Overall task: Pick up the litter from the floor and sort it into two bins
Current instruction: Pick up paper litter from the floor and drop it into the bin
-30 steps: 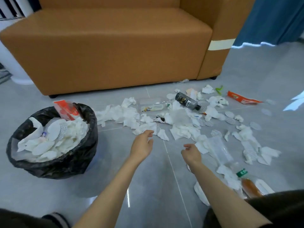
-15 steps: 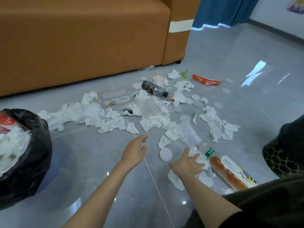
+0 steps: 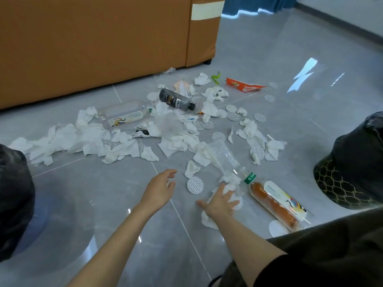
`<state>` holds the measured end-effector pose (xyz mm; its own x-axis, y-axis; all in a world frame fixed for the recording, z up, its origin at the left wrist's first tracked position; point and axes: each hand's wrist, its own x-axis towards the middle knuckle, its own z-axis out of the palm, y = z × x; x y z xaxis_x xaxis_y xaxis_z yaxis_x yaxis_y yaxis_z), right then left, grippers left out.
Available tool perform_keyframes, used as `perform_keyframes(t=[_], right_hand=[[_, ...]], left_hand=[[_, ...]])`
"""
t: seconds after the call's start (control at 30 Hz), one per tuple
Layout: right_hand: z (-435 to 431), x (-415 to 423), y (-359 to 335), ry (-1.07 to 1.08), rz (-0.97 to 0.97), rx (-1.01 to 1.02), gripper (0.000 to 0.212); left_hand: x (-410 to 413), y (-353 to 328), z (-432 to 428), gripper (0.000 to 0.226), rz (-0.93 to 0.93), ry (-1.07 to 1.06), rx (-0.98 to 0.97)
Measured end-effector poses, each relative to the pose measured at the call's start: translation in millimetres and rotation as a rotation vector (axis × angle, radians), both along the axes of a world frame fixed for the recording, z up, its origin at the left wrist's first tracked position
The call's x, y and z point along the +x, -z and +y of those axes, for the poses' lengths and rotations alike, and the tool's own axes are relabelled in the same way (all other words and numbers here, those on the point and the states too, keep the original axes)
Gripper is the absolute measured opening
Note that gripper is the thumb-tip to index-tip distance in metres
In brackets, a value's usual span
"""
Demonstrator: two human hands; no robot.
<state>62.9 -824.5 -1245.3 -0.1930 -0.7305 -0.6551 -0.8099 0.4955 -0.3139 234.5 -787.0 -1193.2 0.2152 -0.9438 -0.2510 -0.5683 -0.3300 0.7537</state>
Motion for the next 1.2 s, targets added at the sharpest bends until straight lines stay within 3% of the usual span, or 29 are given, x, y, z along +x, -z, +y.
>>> perform_keyframes(t=[0.23,0.37,0.47,0.57,0.67,0.8,0.9,1.07,1.2], right_hand=[[-28,51,-4,-0.379,-0.207,-0.099,0.103],[-34,74,-8,-0.508,-0.455,-0.114,0.079],[-31,76,-10,-0.465,-0.448,-0.295,0.053],[-29,73,-15,-0.434,-0.318,-0.519,0.038],[-35,67,-16,-0.490,-0.104,-0.565,0.047],[-40,61,-11,-0.413,0.009,-0.204,0.079],[-35,57,-2,-0.454,-0.011,-0.085,0.082],[-11,64,6,-0.735,-0.002,-0.308,0.077],[0,66,12,-0.751,-0.014,-0.406,0.064]], left_hand=[[18,4,6,0.036,0.006,-0.057,0.012],[36,4,8,0.035,0.011,-0.126,-0.007],[44,7,9,0.036,0.021,-0.176,0.008],[51,15,12,0.037,0.003,-0.200,0.026],[53,24,15,0.042,-0.053,-0.182,0.054],[56,40,17,0.062,-0.183,-0.002,0.168],[52,48,18,0.074,-0.270,0.180,0.248],[49,59,28,0.072,-0.461,0.295,0.237],[50,66,38,0.066,-0.434,0.223,0.160]])
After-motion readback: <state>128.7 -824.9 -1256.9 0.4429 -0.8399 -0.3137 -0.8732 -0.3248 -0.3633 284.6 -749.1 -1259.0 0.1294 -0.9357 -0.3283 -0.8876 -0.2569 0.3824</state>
